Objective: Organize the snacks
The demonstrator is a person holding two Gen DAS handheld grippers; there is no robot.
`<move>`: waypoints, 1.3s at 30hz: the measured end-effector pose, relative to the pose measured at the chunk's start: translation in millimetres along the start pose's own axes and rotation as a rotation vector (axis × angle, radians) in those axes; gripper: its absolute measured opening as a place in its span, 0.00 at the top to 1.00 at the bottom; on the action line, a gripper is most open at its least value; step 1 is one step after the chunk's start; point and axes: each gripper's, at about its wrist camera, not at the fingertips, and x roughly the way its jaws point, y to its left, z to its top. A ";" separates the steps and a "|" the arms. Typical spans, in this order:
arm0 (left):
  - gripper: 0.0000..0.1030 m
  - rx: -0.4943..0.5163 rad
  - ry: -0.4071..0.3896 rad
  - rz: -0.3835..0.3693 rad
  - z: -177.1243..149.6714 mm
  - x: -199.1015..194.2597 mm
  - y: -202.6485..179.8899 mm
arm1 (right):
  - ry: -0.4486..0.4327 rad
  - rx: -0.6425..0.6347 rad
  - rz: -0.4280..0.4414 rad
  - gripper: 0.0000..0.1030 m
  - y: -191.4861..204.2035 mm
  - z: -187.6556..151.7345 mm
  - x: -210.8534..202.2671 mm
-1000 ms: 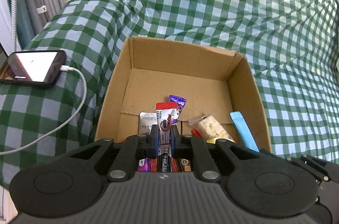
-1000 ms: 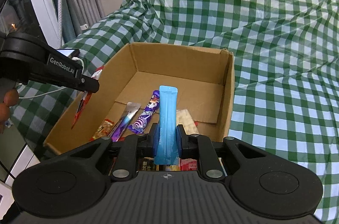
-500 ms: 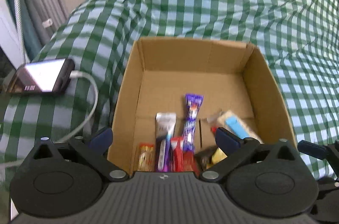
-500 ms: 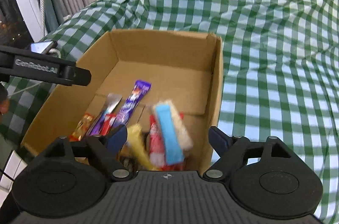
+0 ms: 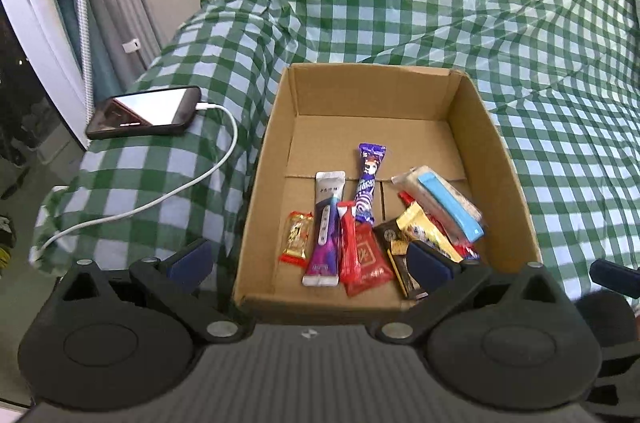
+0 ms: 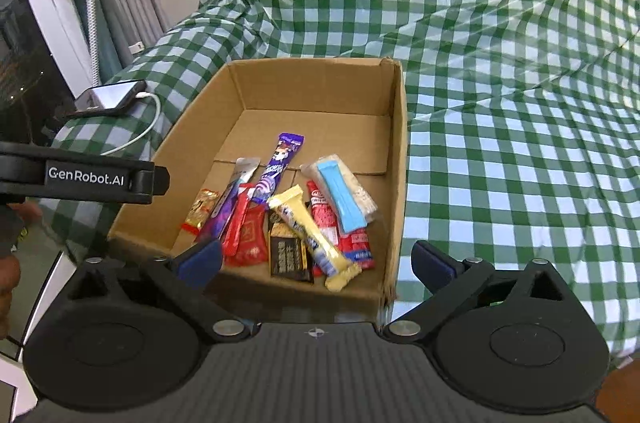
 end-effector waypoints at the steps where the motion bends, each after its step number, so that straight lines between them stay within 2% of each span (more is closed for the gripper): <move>1: 0.00 0.003 -0.003 0.005 -2.8 -5.0 -0.5 | -0.003 -0.007 -0.002 0.03 2.8 -4.2 -5.9; 8: 0.00 -0.023 -0.011 0.013 -29.4 -36.2 2.6 | -0.066 -0.059 -0.013 0.01 14.9 -19.7 -42.0; 17: 0.00 -0.010 -0.058 0.024 -59.3 -69.9 -1.1 | -0.126 -0.100 -0.027 0.01 20.4 -40.3 -75.5; 27: 0.00 0.016 -0.082 0.031 -72.7 -87.6 -7.4 | -0.169 -0.107 -0.030 0.01 20.5 -53.0 -97.5; 39: 0.00 0.017 -0.084 0.034 -74.9 -92.0 -9.5 | -0.181 -0.111 -0.031 0.01 19.9 -55.9 -102.6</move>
